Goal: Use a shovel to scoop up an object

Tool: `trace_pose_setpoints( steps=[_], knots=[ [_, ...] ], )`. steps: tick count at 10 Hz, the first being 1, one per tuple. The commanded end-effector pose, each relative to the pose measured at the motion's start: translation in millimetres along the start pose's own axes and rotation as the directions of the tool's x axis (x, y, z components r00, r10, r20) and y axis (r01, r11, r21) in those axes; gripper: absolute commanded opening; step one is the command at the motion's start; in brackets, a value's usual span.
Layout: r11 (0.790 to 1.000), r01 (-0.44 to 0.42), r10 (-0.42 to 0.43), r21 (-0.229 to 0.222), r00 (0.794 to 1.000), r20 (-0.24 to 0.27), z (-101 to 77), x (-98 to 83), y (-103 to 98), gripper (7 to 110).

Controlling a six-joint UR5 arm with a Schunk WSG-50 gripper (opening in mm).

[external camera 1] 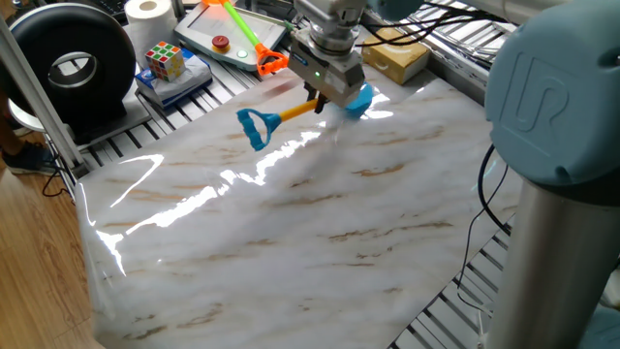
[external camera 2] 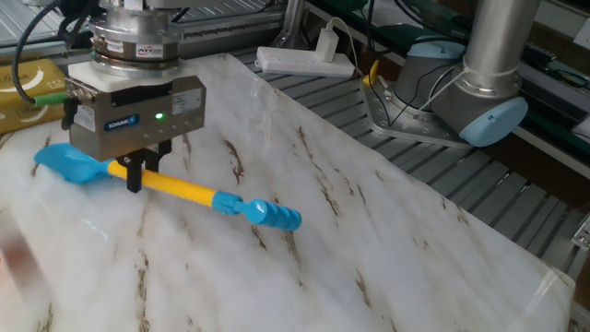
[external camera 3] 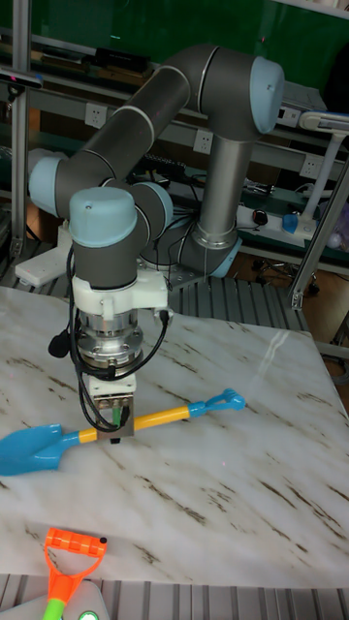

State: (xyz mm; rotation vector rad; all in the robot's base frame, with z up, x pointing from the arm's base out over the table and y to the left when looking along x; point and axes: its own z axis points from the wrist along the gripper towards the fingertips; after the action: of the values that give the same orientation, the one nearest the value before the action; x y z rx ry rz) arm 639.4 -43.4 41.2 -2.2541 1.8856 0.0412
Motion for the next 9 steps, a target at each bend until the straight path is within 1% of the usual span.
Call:
trace_pose_setpoints(
  steps=[1,2,3,4,5,6,7,8,9],
  knots=[
    [0.998,0.059,-0.058,0.017,0.997,-0.040,0.6,5.7,-6,7],
    [0.997,0.082,-0.082,-0.008,0.994,-0.072,-0.1,19.9,-2,7],
    [0.996,0.086,-0.089,-0.029,0.992,-0.093,-1.7,29.3,2,7],
    [0.995,0.090,-0.094,-0.038,0.990,-0.108,-2.5,35.2,4,7],
    [0.995,0.088,-0.093,-0.057,0.990,-0.102,-2.9,37.8,7,7],
    [0.995,0.068,-0.075,-0.077,0.992,-0.097,-3.2,40.7,11,7],
    [0.995,0.061,-0.069,-0.078,0.993,-0.098,-3.5,42.5,12,7],
    [0.994,0.071,-0.080,-0.083,0.991,-0.111,-2.8,48.8,11,7],
    [0.993,0.078,-0.087,-0.089,0.990,-0.107,-1.2,52.8,11,7]
  ],
)
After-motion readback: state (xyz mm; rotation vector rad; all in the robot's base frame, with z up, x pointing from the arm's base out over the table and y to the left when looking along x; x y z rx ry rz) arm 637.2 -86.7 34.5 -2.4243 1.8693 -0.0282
